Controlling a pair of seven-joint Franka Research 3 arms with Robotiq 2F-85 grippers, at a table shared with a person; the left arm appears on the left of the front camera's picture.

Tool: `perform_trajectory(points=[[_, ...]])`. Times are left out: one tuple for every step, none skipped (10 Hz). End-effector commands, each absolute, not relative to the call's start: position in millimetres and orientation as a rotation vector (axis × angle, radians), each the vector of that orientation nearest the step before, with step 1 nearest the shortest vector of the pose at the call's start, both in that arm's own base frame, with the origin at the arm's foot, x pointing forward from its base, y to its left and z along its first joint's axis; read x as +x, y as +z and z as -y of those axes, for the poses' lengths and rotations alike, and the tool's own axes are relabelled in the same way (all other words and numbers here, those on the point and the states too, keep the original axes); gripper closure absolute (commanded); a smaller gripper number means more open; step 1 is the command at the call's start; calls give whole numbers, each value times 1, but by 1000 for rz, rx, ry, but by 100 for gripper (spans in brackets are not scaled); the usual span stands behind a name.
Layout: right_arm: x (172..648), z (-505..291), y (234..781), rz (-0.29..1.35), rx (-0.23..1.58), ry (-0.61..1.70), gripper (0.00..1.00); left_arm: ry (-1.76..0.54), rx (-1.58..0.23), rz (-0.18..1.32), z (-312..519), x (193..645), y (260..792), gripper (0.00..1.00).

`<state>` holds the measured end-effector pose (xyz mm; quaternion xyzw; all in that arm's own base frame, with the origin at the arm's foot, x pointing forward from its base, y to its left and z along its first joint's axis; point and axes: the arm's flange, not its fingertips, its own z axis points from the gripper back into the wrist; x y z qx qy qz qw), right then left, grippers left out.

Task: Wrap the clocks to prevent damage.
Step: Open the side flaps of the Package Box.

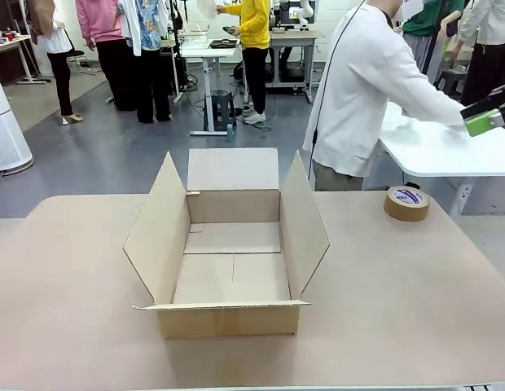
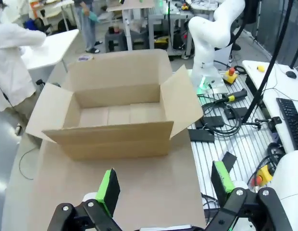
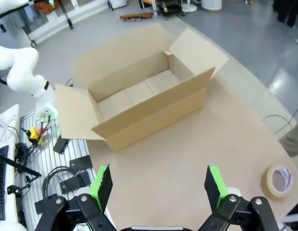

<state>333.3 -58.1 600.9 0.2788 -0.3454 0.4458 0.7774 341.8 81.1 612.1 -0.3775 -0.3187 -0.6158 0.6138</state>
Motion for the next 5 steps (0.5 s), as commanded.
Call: perform_trajectory(points=[[336, 51, 606, 731, 548, 948, 0, -1367, -744, 710, -82, 341, 619, 0], [336, 48, 603, 711, 517, 957, 0, -1324, -686, 718, -83, 329, 615, 0], [335, 47, 603, 710, 519, 979, 0, -1281, -658, 724, -81, 320, 613, 0], [334, 43, 604, 702, 511, 1007, 0, -1252, -633, 707, -84, 322, 617, 0], [336, 48, 599, 701, 516, 948, 0, -1215, -585, 721, -87, 328, 626, 0]])
